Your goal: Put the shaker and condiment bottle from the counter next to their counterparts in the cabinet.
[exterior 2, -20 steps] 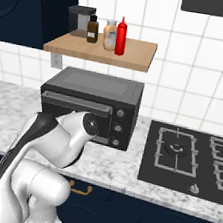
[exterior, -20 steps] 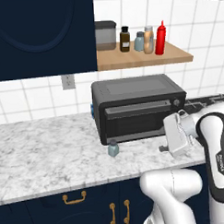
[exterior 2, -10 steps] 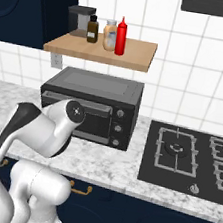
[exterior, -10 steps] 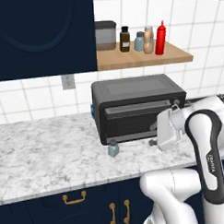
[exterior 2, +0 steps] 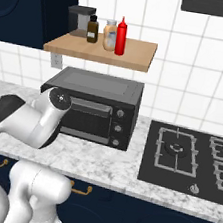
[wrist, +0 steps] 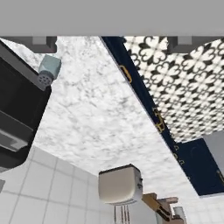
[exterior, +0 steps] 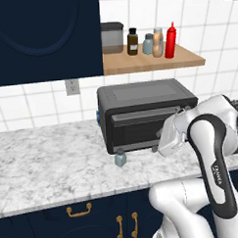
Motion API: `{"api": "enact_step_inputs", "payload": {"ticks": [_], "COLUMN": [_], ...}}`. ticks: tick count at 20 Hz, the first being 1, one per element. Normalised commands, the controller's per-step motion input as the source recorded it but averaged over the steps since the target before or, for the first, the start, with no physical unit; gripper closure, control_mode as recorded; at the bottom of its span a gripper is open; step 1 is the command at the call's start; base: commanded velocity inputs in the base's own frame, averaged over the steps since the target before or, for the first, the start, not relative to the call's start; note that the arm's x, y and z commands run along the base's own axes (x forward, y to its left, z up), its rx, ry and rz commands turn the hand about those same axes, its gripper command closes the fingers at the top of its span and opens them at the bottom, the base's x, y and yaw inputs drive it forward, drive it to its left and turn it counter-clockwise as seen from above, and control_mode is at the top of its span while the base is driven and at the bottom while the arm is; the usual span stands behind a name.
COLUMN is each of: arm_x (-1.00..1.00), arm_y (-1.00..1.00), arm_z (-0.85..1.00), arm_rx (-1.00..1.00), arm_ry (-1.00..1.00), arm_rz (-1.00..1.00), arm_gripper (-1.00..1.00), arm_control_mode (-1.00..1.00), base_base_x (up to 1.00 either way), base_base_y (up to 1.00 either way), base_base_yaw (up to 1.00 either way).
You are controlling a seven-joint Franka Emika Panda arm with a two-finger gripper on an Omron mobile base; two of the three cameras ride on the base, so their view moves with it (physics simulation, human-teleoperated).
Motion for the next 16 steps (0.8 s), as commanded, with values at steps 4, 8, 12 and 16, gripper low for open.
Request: {"api": "enact_step_inputs", "payload": {"ticks": [4,8,12,16], "arm_x": [0.0,0.0,0.03,0.2], "arm_y": [0.02,0.16,0.19,0.09], "arm_z": [0.01,0.02,0.0,0.0], "arm_rx": [-0.02,-0.04,-0.1,-0.18], "arm_ry": [0.25,0.3,0.27,0.21], "arm_rz": [-0.18,-0.22,-0.24,-0.24], "arm_gripper": [-1.0,-1.0,-1.0,-1.0], "arm_control_mode": [-1.0,-1.0,-1.0,-1.0], "base_base_x": [0.0,0.0,0.0,0.0], "base_base_y": [0.0,0.0,0.0,0.0], "base_base_yaw": [0.0,0.0,0.0,0.0]}}
